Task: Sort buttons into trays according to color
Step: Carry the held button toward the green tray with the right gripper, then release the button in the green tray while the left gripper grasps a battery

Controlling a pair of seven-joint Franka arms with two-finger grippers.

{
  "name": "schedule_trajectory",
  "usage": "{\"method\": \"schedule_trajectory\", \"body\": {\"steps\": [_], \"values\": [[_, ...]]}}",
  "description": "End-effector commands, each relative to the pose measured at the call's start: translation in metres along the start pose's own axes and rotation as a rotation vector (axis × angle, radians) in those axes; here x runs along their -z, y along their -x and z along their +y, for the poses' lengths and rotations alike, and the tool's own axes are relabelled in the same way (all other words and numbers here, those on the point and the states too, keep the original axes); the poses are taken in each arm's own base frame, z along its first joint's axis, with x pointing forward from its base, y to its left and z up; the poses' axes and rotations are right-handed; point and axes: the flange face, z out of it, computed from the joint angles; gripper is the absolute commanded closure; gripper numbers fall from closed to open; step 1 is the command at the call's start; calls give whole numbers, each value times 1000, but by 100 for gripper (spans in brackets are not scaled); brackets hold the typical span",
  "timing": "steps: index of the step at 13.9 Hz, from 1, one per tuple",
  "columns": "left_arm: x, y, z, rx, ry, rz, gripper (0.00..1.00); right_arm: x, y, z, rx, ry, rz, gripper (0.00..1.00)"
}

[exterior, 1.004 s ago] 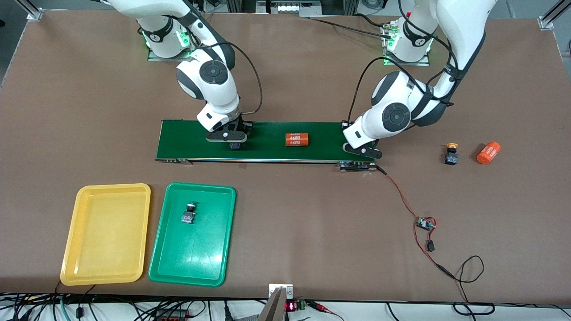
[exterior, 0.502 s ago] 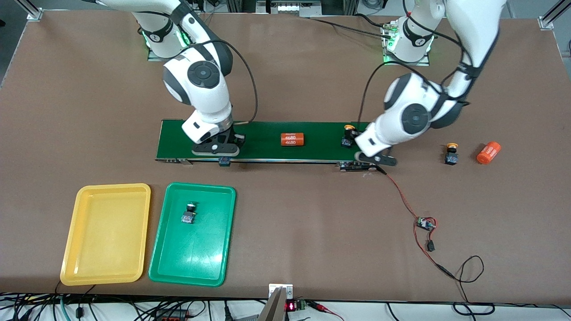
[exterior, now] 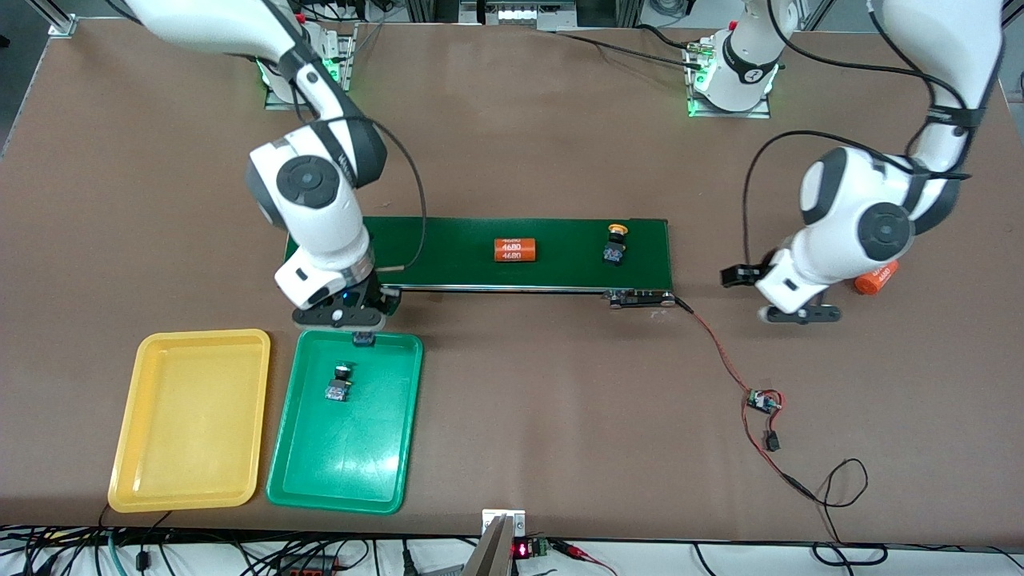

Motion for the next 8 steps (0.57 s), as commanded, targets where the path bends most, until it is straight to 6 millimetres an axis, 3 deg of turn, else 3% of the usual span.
{"method": "schedule_trajectory", "body": {"steps": [1,5,8], "values": [[-11,-7,-83,18,-44,-18,0,-27,-18,2,3,-36,37,73],[-11,-40,-199,-185,-17,24,0,-80,-22,2,-6,-71,66,73],[-36,-35,-256,-336,-5,2,0,-117,-20,6,18,-99,121,73]]}}
